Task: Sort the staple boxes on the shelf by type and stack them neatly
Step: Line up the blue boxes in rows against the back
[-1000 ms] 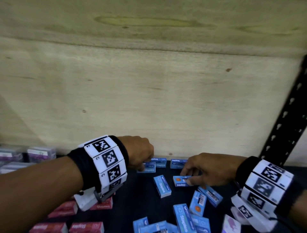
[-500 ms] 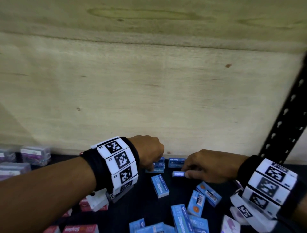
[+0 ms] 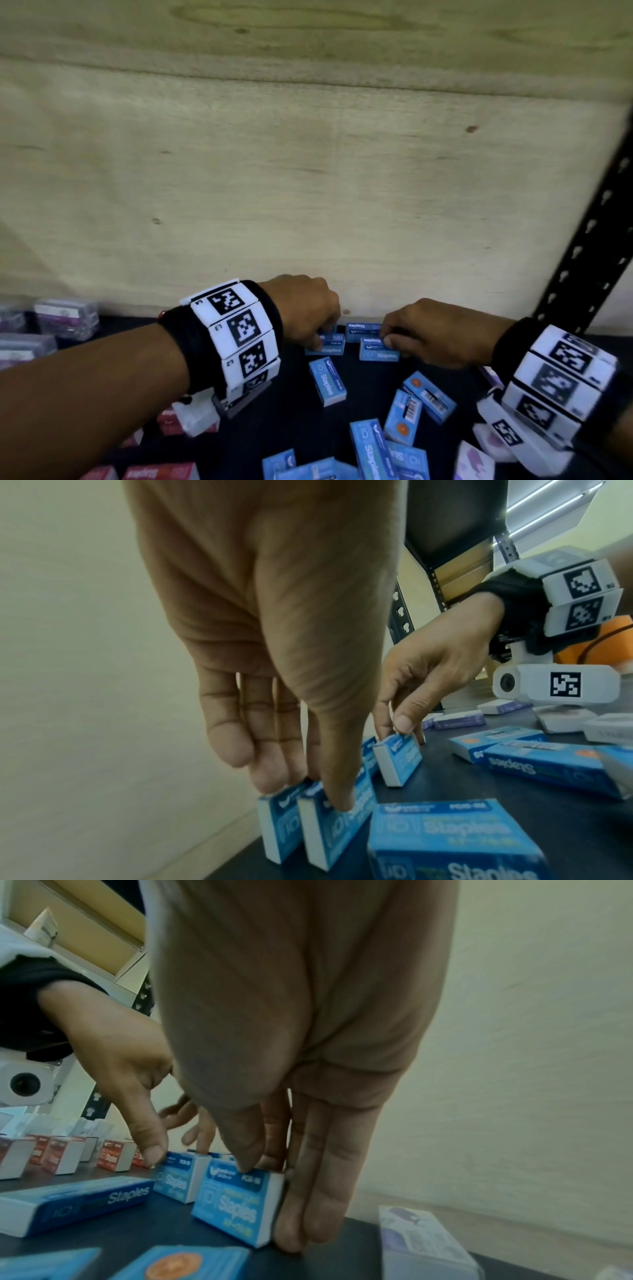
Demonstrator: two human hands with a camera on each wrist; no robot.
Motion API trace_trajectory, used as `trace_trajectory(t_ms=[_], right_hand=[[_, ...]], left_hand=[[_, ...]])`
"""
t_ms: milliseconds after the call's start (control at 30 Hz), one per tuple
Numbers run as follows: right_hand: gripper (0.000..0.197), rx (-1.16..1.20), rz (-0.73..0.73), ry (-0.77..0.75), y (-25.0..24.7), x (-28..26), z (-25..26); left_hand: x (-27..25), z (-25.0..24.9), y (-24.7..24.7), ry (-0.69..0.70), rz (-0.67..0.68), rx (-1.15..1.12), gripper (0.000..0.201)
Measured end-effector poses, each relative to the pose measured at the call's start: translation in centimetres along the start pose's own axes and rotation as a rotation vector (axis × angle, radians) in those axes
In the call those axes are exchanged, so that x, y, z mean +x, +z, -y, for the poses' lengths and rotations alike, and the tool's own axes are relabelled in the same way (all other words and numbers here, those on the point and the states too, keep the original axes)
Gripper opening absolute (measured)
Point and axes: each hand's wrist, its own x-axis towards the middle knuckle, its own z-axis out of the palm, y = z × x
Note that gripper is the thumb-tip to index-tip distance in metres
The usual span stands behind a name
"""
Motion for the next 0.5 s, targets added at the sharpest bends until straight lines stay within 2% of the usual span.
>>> trace_trajectory(t_ms=[133, 300, 400, 467, 500], right_hand=[[0.018, 0.036, -0.022, 0.004, 0.1, -0.4, 0.0], [0.013, 0.034, -0.085, 0.042, -0.5, -1.2, -0.1], [0.011, 0.054, -0.036, 0.074, -1.0, -2.4, -0.1], [0.008, 0.103, 0.044, 0.086, -1.2, -3.2, -0.1], [0.013, 0.134, 0.097, 0.094, -1.2, -3.6, -0.1]], left_hand=[[-0.9, 0.3, -0.6, 0.072, -0.039, 0.024, 0.027], [-1.6, -0.9, -0.3, 0.188, 0.067, 0.043, 0.042], [-1.8, -1.7, 0.0, 0.210, 0.109, 0.080, 0.050], [-1.8, -2.0, 0.0, 0.222, 0.130, 0.104, 0.051], [-1.9, -2.1, 0.0, 0.222, 0.135, 0.108, 0.050]])
